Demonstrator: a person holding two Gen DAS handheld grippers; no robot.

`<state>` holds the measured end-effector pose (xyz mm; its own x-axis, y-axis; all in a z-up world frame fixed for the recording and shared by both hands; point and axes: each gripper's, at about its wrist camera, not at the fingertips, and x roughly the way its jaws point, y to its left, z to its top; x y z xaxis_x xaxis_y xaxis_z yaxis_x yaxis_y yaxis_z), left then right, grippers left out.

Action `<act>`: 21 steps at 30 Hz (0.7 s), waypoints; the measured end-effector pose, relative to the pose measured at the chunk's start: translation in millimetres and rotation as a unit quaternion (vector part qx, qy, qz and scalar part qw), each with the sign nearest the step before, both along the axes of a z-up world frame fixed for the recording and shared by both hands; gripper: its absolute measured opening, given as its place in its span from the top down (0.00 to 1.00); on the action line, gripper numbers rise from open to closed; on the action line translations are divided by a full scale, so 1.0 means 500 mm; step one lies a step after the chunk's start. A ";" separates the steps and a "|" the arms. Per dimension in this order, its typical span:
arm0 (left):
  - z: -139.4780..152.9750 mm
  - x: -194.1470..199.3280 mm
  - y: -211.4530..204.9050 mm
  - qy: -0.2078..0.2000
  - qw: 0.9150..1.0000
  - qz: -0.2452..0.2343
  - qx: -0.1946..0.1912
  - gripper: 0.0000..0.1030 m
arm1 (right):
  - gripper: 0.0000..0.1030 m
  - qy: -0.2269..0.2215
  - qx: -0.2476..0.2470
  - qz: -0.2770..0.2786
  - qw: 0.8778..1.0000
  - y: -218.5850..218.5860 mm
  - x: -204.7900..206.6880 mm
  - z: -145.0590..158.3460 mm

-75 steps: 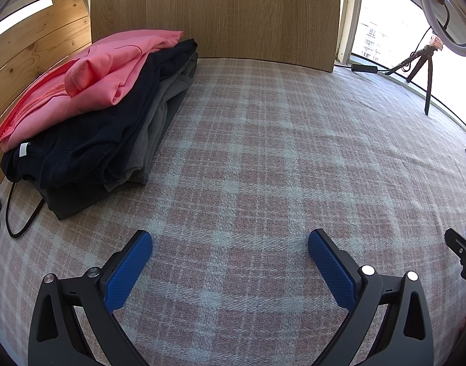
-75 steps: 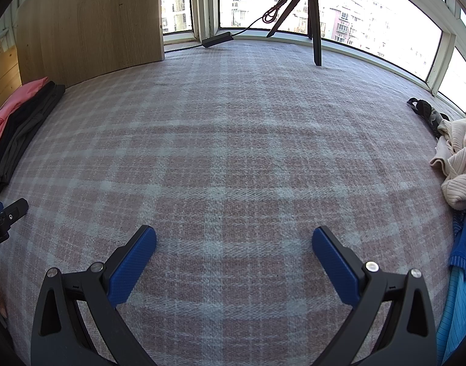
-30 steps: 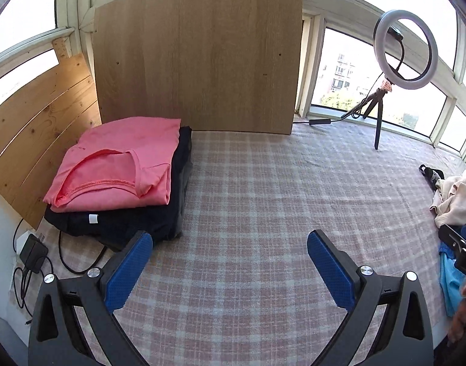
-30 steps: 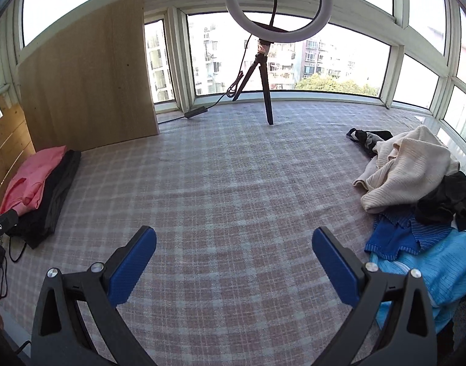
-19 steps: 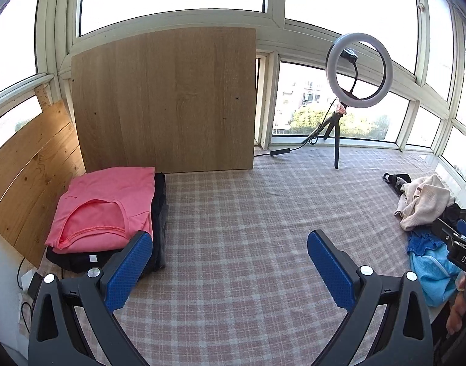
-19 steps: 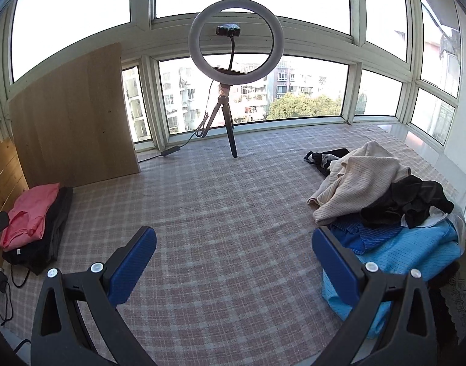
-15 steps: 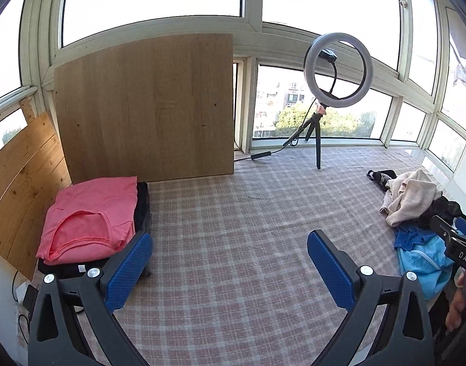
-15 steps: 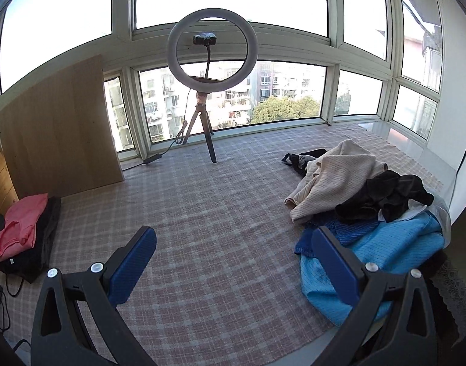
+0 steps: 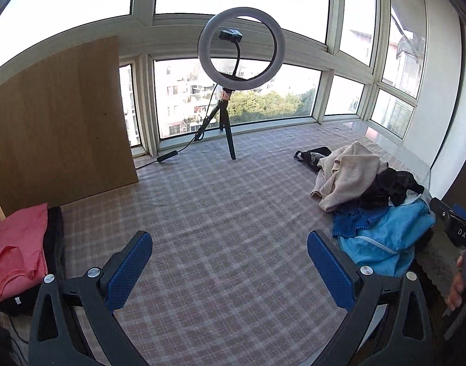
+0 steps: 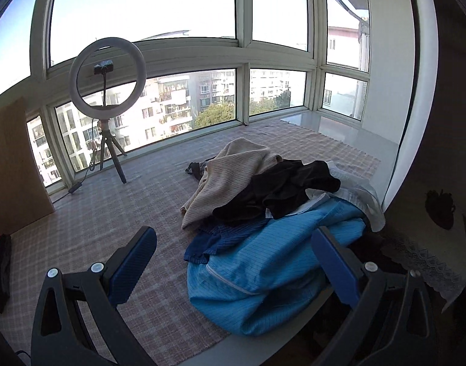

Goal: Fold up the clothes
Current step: 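Grasp the cream knit sweater with the right gripper while the left gripper grasps it too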

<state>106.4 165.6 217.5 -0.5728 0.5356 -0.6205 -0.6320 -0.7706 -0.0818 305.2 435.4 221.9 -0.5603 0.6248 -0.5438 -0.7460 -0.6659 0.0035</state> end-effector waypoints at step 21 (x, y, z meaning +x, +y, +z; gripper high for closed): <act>-0.111 -0.025 0.702 -0.086 0.988 -0.126 -0.009 0.01 | 0.33 -0.084 -0.080 0.182 0.976 0.565 -0.254 -0.099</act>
